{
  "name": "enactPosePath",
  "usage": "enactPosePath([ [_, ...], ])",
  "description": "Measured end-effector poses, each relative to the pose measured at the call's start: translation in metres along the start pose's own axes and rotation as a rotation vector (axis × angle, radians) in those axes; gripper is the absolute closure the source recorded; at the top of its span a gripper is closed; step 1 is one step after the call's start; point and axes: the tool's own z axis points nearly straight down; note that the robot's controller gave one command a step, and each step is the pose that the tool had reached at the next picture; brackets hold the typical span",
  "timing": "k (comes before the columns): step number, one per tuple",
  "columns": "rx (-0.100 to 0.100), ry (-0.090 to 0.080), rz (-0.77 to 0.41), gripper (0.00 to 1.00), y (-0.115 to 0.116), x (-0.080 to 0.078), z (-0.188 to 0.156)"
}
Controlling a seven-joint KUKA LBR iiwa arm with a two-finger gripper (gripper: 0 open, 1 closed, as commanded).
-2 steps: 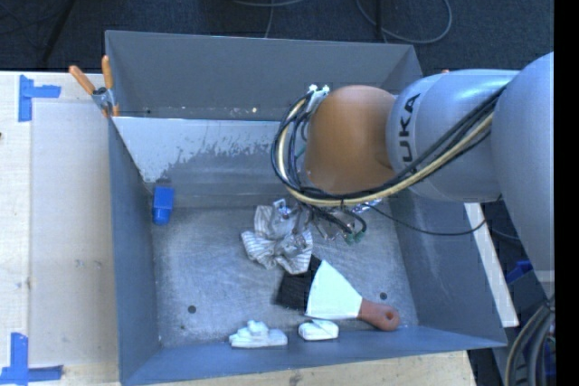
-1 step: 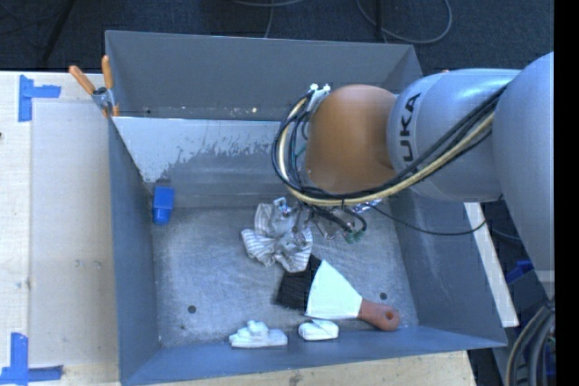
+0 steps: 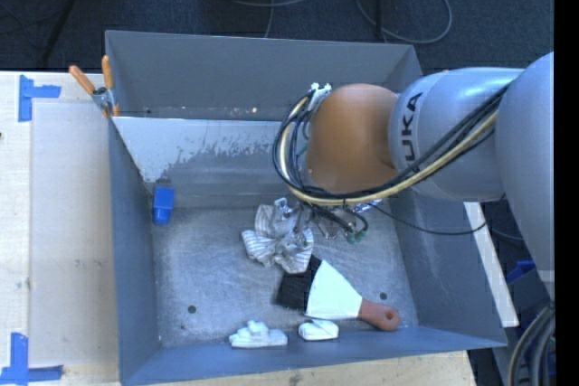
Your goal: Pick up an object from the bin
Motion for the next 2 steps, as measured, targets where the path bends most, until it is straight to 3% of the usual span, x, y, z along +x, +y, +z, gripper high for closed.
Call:
enactPosePath([
  [1,-0.001,0.006,0.0,1.0,0.001,0.002,-0.016],
  [2,0.001,-0.002,0.001,1.0,0.001,-0.001,-0.035],
])
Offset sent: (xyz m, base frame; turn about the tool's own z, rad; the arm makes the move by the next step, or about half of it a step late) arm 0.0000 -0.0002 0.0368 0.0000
